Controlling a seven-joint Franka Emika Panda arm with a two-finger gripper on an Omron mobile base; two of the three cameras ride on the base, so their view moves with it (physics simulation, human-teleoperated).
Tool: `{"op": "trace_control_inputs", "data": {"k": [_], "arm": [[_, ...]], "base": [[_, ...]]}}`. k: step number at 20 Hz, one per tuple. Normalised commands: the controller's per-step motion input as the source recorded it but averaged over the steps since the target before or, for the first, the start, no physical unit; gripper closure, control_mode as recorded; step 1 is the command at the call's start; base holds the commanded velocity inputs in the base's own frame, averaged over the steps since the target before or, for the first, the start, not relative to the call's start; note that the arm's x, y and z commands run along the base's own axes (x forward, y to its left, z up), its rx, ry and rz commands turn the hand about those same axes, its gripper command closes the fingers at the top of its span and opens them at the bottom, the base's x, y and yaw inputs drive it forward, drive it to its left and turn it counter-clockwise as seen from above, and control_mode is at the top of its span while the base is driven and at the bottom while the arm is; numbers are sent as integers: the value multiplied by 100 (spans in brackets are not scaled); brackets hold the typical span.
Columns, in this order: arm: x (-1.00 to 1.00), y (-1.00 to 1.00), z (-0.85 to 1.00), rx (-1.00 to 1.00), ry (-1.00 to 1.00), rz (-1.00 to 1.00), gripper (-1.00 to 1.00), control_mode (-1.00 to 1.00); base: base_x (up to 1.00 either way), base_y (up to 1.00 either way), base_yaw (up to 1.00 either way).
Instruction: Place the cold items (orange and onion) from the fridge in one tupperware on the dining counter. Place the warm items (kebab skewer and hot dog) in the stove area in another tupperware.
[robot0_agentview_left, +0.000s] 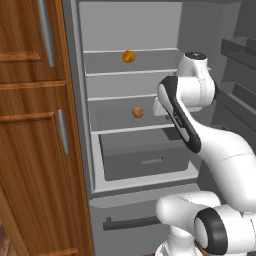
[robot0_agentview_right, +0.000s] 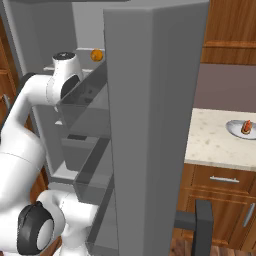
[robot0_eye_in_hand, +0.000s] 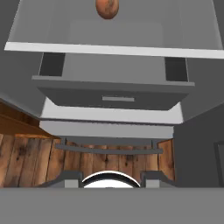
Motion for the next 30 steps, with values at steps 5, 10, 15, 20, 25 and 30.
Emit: {"op": "trace_control_inputs", "data": {"k": [5, 10, 15, 20, 25, 30], "arm": [[-10, 0, 10, 3, -6, 0, -100, -100], [-7, 0, 56, 9, -10, 0, -100, -100], [0, 1, 71, 4, -17, 0, -100, -100], [3, 3, 64, 0, -13, 0, -100, -100], [29, 18, 29, 0, -4, 0, -100, -100], [54, 28, 0, 0, -14, 0, -100, -100]], "base": [[0, 0, 0], [0, 0, 0], [0, 0, 0], [0, 0, 0], [0, 0, 0], [0, 0, 0]]}}
